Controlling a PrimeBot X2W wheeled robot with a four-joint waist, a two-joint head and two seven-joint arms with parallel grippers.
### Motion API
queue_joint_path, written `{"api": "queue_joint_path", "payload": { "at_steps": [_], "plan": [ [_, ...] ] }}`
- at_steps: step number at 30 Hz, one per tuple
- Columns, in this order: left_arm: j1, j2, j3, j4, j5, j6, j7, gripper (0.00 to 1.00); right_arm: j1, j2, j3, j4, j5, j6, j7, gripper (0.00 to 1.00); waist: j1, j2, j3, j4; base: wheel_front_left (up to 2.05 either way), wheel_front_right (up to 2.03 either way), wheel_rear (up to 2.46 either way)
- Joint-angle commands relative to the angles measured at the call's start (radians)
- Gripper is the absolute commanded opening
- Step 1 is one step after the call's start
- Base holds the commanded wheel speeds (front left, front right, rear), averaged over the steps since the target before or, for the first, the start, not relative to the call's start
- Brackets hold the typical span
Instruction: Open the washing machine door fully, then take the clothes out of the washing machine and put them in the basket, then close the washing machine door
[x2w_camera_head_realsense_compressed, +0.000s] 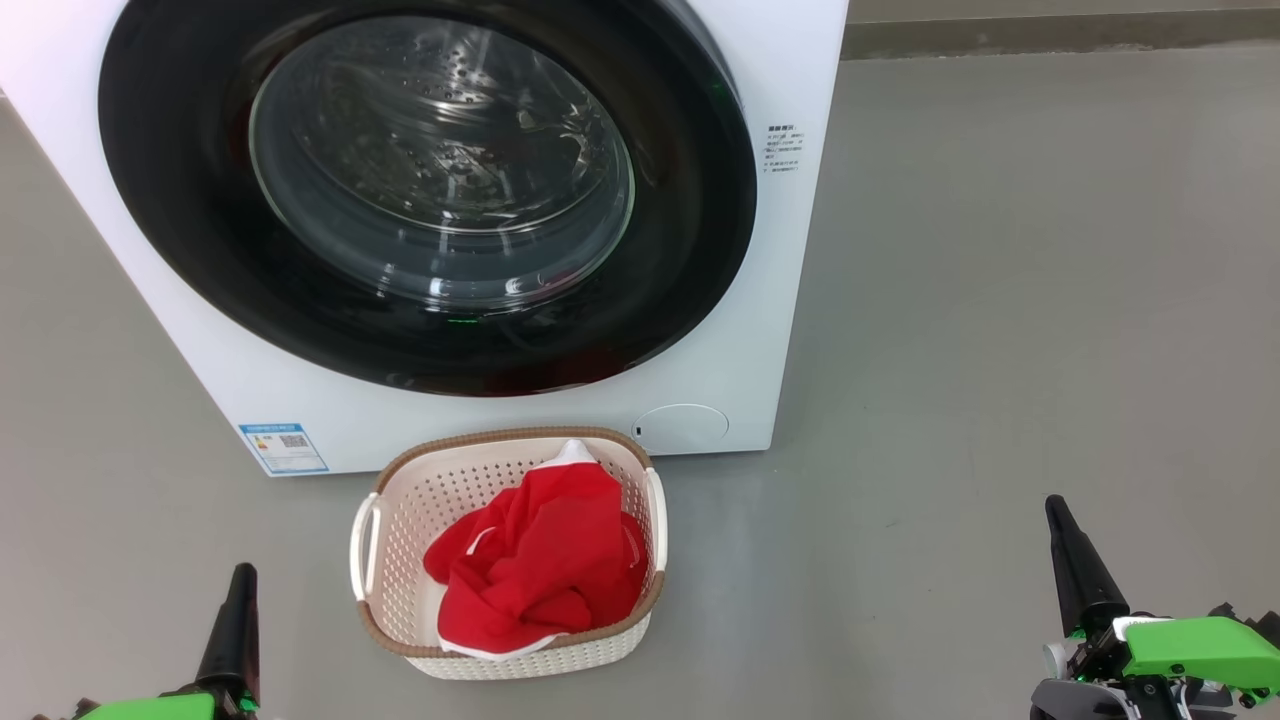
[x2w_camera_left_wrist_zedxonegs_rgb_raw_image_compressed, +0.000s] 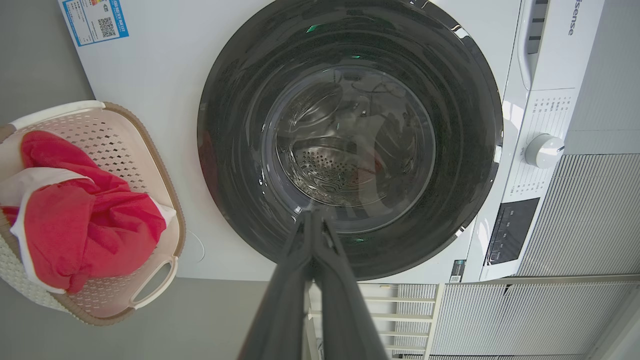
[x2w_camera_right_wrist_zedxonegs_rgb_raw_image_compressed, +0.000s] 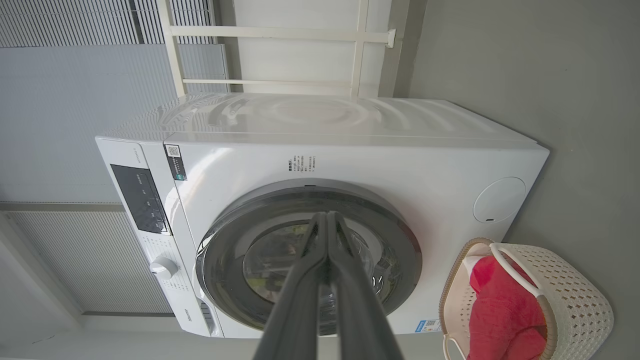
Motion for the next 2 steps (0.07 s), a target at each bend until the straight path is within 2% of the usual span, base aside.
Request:
{"api": "queue_joint_path", "payload": {
  "at_steps": [1, 2],
  "plan": [
    [-0.038, 0.014, 0.033, -0.020, -0.002, -0.011, 0.008, 0.00, -0.011, -0.001, 0.022, -0.030, 0.002, 0.002, 0.008, 0.00, 0.0000, 0.0000, 0.000, 0.000, 0.00, 0.00, 0.00],
    [-0.038, 0.014, 0.033, -0.020, -0.002, -0.011, 0.008, 0.00, -0.011, -0.001, 0.022, -0.030, 0.002, 0.002, 0.008, 0.00, 0.0000, 0.0000, 0.000, 0.000, 0.00, 0.00, 0.00]
  ]
}}
